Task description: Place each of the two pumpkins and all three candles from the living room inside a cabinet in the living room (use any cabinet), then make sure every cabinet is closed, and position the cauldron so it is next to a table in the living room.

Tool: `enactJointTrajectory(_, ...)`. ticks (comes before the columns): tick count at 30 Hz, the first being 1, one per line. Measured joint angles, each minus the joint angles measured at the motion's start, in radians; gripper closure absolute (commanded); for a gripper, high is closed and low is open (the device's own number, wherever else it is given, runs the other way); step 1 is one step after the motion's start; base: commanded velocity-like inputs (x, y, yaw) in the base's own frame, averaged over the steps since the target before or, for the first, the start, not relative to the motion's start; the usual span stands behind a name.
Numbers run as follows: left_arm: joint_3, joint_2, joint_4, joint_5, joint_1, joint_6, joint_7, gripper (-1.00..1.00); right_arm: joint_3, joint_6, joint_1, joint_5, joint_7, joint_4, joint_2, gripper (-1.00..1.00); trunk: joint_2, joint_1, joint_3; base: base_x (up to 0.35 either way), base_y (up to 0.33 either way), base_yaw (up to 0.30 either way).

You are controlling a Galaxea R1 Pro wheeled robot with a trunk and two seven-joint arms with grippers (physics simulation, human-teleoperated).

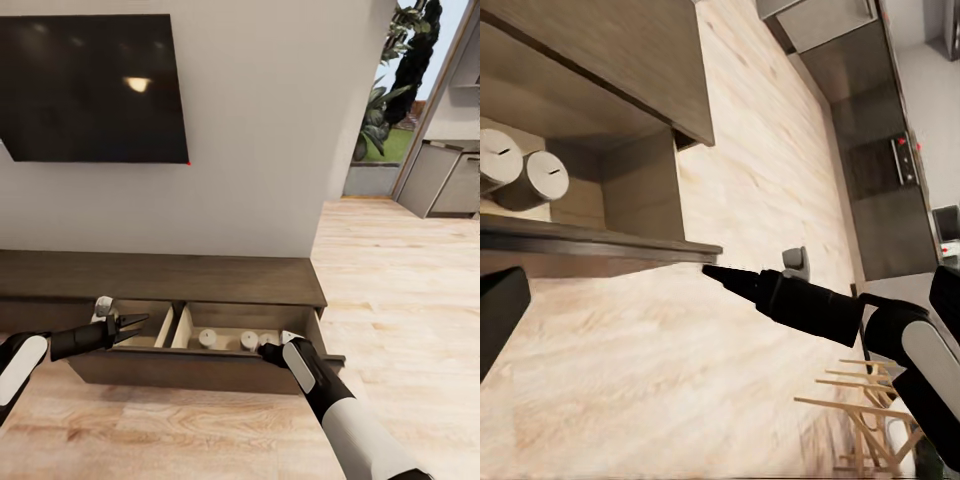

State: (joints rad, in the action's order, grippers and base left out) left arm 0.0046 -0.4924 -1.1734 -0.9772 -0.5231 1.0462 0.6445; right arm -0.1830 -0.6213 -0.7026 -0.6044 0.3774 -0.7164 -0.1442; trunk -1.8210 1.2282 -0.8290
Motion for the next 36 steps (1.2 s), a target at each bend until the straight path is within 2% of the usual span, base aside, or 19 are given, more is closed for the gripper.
enactJointTrajectory(7,0.001,-0.001,0.000,0.000,0.000,0.000,0.001,-1.00,0.000,0.000,0.000,0.000,0.000,0.000,0.000,-1.00,0.000,0.000,0.000,-0.316,0.003,0.000)
enactJointTrajectory(14,0.003,-0.002,0.000,0.001,0.000,0.000,0.001,-1.00,0.000,0.000,0.000,0.000,0.000,0.000,0.000,-1.00,-0.049,0.027,-0.022,-0.273,0.000,0.000)
enactJointTrajectory(25,0.007,0.005,0.002,0.005,0.000,-0.005,-0.009,-1.00,-0.002,0.000,0.000,0.002,-0.001,0.001,-0.001,-1.00,-0.119,0.065,-0.053,-0.020,0.000,0.000)
enactJointTrajectory(30,0.006,0.007,0.008,0.006,0.000,-0.008,-0.052,-1.00,-0.003,0.001,0.000,0.001,-0.001,0.002,0.000,-1.00,-0.119,0.065,-0.053,0.000,0.000,0.000)
enactJointTrajectory(36,0.006,0.013,0.010,0.006,0.000,-0.008,-0.149,-1.00,-0.003,0.001,-0.002,0.001,-0.001,0.002,0.001,-1.00,-0.119,0.065,-0.053,0.000,0.000,0.000)
